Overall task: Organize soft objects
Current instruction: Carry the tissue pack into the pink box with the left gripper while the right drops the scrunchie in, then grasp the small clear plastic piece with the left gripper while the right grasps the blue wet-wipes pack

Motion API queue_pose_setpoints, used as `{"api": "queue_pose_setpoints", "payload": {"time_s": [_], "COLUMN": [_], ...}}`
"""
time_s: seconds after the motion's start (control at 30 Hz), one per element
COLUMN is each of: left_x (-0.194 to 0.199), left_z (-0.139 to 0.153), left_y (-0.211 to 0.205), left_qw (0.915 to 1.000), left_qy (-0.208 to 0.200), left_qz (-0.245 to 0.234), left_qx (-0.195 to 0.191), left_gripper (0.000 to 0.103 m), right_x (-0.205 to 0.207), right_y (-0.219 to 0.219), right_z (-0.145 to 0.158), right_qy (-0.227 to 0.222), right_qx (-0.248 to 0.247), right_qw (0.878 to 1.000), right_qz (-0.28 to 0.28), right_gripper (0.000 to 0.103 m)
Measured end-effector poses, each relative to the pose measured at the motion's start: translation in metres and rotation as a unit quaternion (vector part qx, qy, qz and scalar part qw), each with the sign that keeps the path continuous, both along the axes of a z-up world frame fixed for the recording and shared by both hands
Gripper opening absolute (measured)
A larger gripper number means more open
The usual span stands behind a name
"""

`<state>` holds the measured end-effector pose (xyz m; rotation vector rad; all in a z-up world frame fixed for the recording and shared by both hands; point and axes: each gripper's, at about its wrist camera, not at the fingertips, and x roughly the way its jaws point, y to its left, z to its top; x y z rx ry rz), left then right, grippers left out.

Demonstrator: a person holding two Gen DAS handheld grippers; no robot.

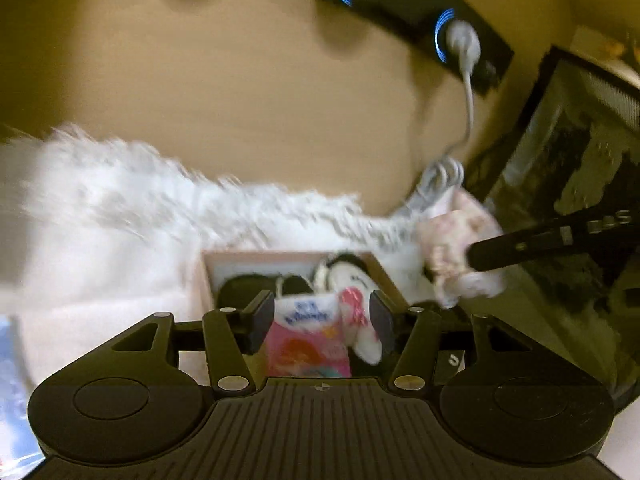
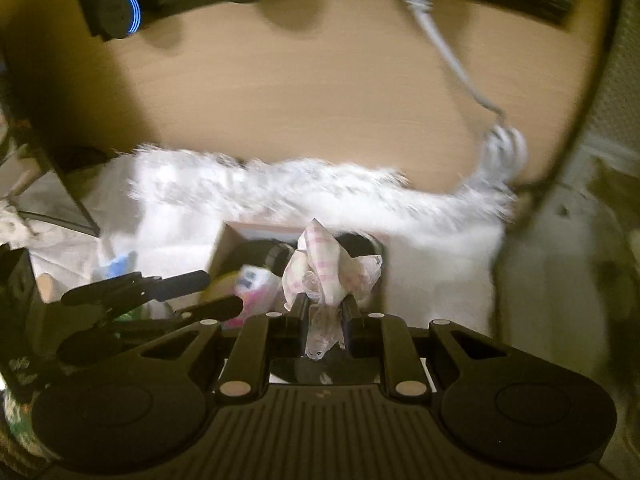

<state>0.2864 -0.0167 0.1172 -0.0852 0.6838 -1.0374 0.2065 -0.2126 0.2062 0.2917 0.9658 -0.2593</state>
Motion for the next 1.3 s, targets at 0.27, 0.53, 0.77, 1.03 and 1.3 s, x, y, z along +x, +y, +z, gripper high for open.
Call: {"api": "queue_pose_setpoints", "payload": {"time_s": [0.27,0.53,0.77,1.03,1.3], "left_x": [-0.027,-0.051,-0.044,0.001,0.091], "left_z": [-0.006,-0.048,-0.047,-0.002,-0.006], "left_y": [0.053,0.123,0.196,0.287,0.329], "left_qw": [0.9992,0.9950,0.9938,0.9933,0.9877], "left_qy": [0.039,0.090,0.089,0.005,0.007], "left_qz": [0.004,0.013,0.046,0.113,0.151], "left_qx": [-0.009,0.042,0.047,0.021,0.042], "left_gripper": [0.057,0.057,0.057,0.057,0.057], "right_x": [0.035,0.058,0.068,0.043,0.000], "right_y": [0.007,0.020,0.061,0.073,0.117], "right_z": [-0.053,-0.120,-0.122,-0.099,-0.028], "right_qy": [0.066,0.125,0.144,0.121,-0.005], "right_qx": [0.119,0.117,0.014,-0.005,-0.053], "right_qw": [0.990,0.985,0.989,0.992,0.997], "right_qz": [0.025,-0.011,0.002,-0.045,-0.055], "right_gripper": [0.017,0.013,0.017,0.061,0.083]}}
